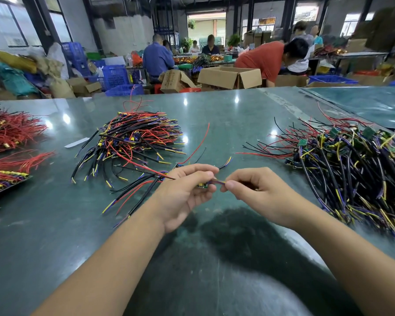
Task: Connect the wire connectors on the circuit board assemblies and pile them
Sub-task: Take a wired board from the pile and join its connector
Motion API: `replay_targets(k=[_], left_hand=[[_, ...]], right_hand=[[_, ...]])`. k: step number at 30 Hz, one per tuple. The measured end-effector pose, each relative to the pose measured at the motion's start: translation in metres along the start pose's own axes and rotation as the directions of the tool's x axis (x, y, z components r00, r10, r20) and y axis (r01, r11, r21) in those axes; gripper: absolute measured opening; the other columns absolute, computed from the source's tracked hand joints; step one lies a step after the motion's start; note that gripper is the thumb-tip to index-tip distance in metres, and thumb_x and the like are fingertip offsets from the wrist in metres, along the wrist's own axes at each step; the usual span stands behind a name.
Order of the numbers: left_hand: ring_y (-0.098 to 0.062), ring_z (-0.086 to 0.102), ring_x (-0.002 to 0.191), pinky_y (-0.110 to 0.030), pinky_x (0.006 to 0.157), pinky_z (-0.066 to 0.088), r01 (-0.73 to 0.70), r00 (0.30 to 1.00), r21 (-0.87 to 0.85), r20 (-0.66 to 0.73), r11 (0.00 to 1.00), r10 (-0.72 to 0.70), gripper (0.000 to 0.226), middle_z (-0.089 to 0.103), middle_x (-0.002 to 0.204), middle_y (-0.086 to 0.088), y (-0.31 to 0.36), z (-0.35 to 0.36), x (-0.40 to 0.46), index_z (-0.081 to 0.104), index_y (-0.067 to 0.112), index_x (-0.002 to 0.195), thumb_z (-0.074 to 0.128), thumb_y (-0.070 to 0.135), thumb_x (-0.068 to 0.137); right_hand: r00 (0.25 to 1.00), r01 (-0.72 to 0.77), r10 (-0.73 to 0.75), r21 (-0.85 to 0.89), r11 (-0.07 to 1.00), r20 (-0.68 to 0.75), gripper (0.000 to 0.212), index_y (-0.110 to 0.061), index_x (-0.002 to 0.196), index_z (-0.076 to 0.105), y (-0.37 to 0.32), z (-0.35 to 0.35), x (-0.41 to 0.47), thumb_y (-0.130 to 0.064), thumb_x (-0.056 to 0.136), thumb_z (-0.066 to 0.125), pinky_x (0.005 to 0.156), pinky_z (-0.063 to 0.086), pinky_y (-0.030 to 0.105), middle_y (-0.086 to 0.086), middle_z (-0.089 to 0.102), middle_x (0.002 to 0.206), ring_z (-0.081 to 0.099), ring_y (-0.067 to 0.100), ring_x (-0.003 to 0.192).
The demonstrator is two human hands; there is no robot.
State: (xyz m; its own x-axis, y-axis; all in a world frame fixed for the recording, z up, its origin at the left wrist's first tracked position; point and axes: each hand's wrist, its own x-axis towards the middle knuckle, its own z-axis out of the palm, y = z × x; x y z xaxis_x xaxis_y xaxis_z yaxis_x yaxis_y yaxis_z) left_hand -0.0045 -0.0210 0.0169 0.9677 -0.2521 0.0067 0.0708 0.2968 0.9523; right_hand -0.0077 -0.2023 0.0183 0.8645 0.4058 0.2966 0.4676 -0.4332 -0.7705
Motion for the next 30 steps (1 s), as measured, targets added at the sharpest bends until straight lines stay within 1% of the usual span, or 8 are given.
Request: replay_targets(k=[4, 9, 13, 19, 22, 24, 27, 30], left_hand=[[-0.006, 0.061, 0.054, -0.016, 0.056, 0.052, -0.017, 1.0, 0.032, -0.018, 0.999, 0.018, 0.021, 0.067, 0.067, -0.002, 0.001, -0.004, 0.001, 0.075, 0.012, 0.073, 0.061, 0.001, 0.084], [-0.009, 0.062, 0.058, -0.018, 0.058, 0.053, -0.038, 0.999, 0.067, 0.013, 0.997, 0.037, 0.012, 0.066, 0.07, -0.005, 0.0, -0.003, -0.001, 0.076, 0.013, 0.078, 0.07, 0.015, 0.068], [-0.018, 0.07, 0.073, -0.021, 0.061, 0.054, -0.024, 0.999, 0.087, 0.03, 0.996, 0.021, 0.017, 0.071, 0.078, -0.008, 0.001, -0.004, -0.002, 0.072, 0.013, 0.085, 0.069, 0.018, 0.069], [-0.015, 0.07, 0.067, -0.021, 0.06, 0.054, -0.093, 0.996, 0.109, 0.013, 0.99, 0.092, 0.006, 0.072, 0.074, -0.008, -0.001, -0.001, -0.003, 0.069, 0.01, 0.084, 0.066, 0.01, 0.078], [-0.016, 0.071, 0.073, -0.019, 0.062, 0.054, -0.094, 0.996, 0.122, 0.014, 0.988, 0.093, 0.016, 0.072, 0.079, -0.009, -0.004, 0.001, -0.001, 0.068, 0.007, 0.09, 0.065, 0.018, 0.079], [-0.013, 0.07, 0.07, -0.019, 0.062, 0.053, -0.1, 0.995, 0.155, 0.027, 0.983, 0.097, 0.016, 0.071, 0.077, -0.006, -0.006, 0.002, -0.001, 0.068, 0.007, 0.089, 0.063, 0.021, 0.082], [-0.011, 0.066, 0.065, -0.02, 0.063, 0.053, -0.148, 0.989, 0.139, 0.024, 0.979, 0.146, 0.017, 0.07, 0.074, -0.004, -0.006, 0.003, 0.0, 0.072, 0.013, 0.085, 0.067, 0.025, 0.074], [-0.012, 0.066, 0.067, -0.02, 0.065, 0.053, -0.204, 0.979, 0.117, 0.05, 0.972, 0.199, 0.024, 0.07, 0.074, -0.003, -0.006, 0.003, 0.0, 0.069, 0.017, 0.096, 0.068, 0.021, 0.073]], right_hand=[[0.999, -0.038, 0.038, 0.015, 0.999, 0.034, 0.019, -0.023, 0.076, 0.069, 0.0, 0.002, -0.001, -0.025, 0.092, 0.058, 0.05, 0.03, 0.02, 0.001, 0.048, 0.061, 0.035, 0.008, 0.053], [0.995, -0.075, 0.078, 0.057, 0.996, -0.057, 0.032, -0.024, 0.065, 0.067, 0.0, 0.002, -0.001, -0.023, 0.094, 0.054, 0.045, 0.027, 0.015, -0.004, 0.047, 0.056, 0.034, 0.006, 0.048], [0.993, -0.018, 0.028, 0.08, 0.997, -0.118, 0.032, -0.016, 0.068, 0.067, 0.0, 0.007, -0.002, -0.029, 0.095, 0.054, 0.044, 0.025, 0.015, 0.0, 0.042, 0.056, 0.03, 0.004, 0.047], [0.99, 0.012, -0.004, 0.057, 0.998, -0.142, 0.029, -0.022, 0.069, 0.064, 0.001, 0.01, -0.002, -0.043, 0.087, 0.056, 0.046, 0.024, 0.021, 0.0, 0.037, 0.054, 0.03, 0.007, 0.05], [0.979, 0.058, -0.037, 0.102, 0.993, -0.202, 0.031, -0.029, 0.062, 0.064, -0.002, 0.011, -0.002, -0.034, 0.091, 0.055, 0.046, 0.023, 0.019, -0.002, 0.037, 0.055, 0.029, 0.006, 0.051], [0.972, 0.069, -0.042, 0.112, 0.991, -0.229, 0.033, -0.022, 0.062, 0.063, -0.003, 0.011, -0.001, -0.029, 0.093, 0.055, 0.048, 0.025, 0.021, 0.004, 0.039, 0.056, 0.032, 0.009, 0.053], [0.964, 0.034, 0.0, 0.124, 0.992, -0.267, 0.035, -0.016, 0.059, 0.061, -0.003, 0.012, 0.0, -0.035, 0.086, 0.053, 0.049, 0.025, 0.024, 0.009, 0.04, 0.054, 0.034, 0.013, 0.053], [0.953, 0.006, 0.04, 0.152, 0.988, -0.299, 0.037, -0.013, 0.056, 0.06, -0.003, 0.012, 0.002, -0.037, 0.083, 0.052, 0.049, 0.024, 0.025, 0.006, 0.038, 0.052, 0.034, 0.014, 0.053]])
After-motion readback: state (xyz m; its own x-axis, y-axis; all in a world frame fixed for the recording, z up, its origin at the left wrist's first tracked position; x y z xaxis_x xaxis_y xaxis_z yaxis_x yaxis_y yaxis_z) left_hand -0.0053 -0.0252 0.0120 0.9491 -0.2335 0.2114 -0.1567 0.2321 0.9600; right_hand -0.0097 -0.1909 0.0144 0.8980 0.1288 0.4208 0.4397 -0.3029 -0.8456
